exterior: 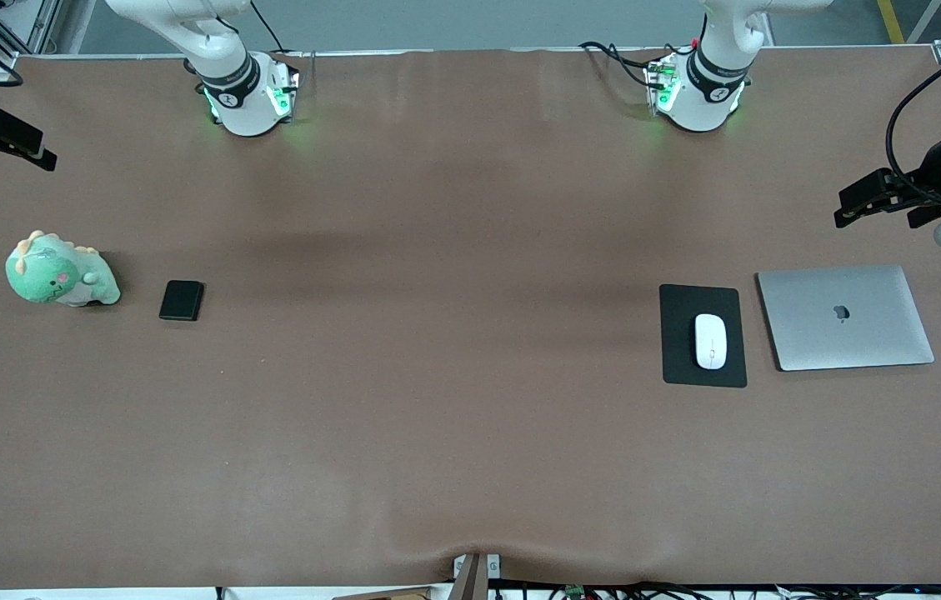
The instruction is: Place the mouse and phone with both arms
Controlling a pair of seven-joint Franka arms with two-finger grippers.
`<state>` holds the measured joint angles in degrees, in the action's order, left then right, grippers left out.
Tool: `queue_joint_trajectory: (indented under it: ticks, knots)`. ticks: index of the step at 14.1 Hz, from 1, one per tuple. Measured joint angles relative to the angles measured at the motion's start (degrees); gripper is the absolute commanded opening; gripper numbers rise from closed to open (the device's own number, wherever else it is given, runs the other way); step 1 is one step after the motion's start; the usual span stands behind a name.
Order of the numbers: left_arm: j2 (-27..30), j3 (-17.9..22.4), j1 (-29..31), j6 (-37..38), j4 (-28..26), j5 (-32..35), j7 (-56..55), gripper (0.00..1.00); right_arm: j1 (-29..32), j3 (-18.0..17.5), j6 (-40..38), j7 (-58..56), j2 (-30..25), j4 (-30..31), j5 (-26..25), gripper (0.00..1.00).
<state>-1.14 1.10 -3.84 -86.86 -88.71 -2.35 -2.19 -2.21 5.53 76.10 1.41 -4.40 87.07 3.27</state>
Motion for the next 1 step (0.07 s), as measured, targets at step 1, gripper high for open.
queue_joint_trajectory:
  ticks: [1]
  knots:
    - [0.0,0.0,0.0,0.0,0.0,0.0,0.0,1.00,-0.1,-0.1,0.0,0.0,0.0,0.0,-0.9,1.00]
